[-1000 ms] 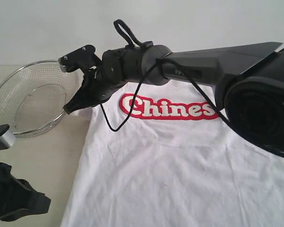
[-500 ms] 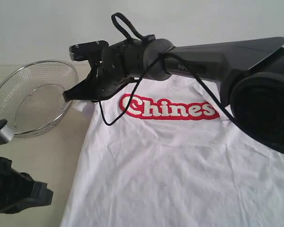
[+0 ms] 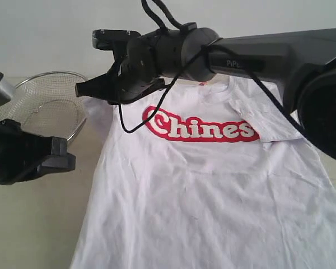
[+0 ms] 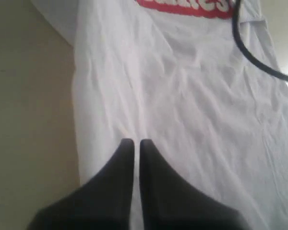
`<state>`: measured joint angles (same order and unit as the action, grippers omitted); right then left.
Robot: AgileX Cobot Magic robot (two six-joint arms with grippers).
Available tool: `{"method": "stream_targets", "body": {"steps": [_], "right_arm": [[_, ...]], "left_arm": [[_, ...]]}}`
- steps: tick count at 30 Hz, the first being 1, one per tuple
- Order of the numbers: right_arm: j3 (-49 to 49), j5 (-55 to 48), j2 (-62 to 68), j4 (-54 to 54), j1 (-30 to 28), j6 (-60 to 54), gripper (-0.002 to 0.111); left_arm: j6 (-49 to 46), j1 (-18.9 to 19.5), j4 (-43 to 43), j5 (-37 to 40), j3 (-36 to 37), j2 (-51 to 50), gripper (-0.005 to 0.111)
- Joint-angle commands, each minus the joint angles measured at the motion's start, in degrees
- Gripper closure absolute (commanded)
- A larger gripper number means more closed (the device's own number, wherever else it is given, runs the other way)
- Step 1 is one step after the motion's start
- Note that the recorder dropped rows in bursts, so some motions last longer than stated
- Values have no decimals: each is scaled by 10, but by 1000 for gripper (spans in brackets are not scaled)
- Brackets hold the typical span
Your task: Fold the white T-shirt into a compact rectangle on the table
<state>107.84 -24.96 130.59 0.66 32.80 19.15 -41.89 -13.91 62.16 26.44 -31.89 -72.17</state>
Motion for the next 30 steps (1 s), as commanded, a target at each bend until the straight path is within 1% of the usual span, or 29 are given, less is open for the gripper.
{"method": "stream_targets", "body": {"steps": [1,5,7,10,14,16,17,18,19,20,21,22,23,24,25,28,30], "right_arm": [[-32,31,-10,-3,-6,17,108],[-38,44,-10,-25,-6,19,108],[-38,44,-11,-31,-6,19,108],[-38,50,-20,-31,-6,19,108],[-38,49,-31,-31,-6,19,108],[-38,42,-33,-31,-6,18,108],[-38,39,-33,-31,-6,18,108],[-38,38,-33,-31,-6,18,108],[-38,38,-33,-31,-6,18,108],[-38,38,-33,-31,-6,18,108],[-38,38,-33,-31,-6,18,108],[-38,38,-33,-31,-6,18,108],[-38,39,-33,-31,-6,18,108],[-38,39,-33,-31,-6,18,108],[-38,40,-33,-31,-6,18,108],[-38,41,-33,-31,-6,18,108],[-38,41,-33,-32,-6,18,108]], "left_arm": [[21,14,-12,-32,-30,-44,102],[23,34,-1,4,-74,-116,102],[23,35,8,11,-96,-146,102],[20,35,14,11,-130,-178,102],[25,39,48,6,-170,-208,102],[25,49,44,8,-196,-217,102],[21,62,14,10,-208,-217,100],[21,69,-13,11,-214,-217,98],[21,83,-55,16,-221,-217,87],[19,88,-74,16,-221,-217,82],[20,100,-103,12,-221,-217,65],[21,110,-98,12,-221,-218,51],[21,115,-85,9,-221,-218,42],[21,119,-67,3,-221,-219,39],[11,121,-53,1,-221,-220,39],[-86,121,-10,-16,-223,-236,40],[-147,121,1,-16,-235,-255,40]]}}
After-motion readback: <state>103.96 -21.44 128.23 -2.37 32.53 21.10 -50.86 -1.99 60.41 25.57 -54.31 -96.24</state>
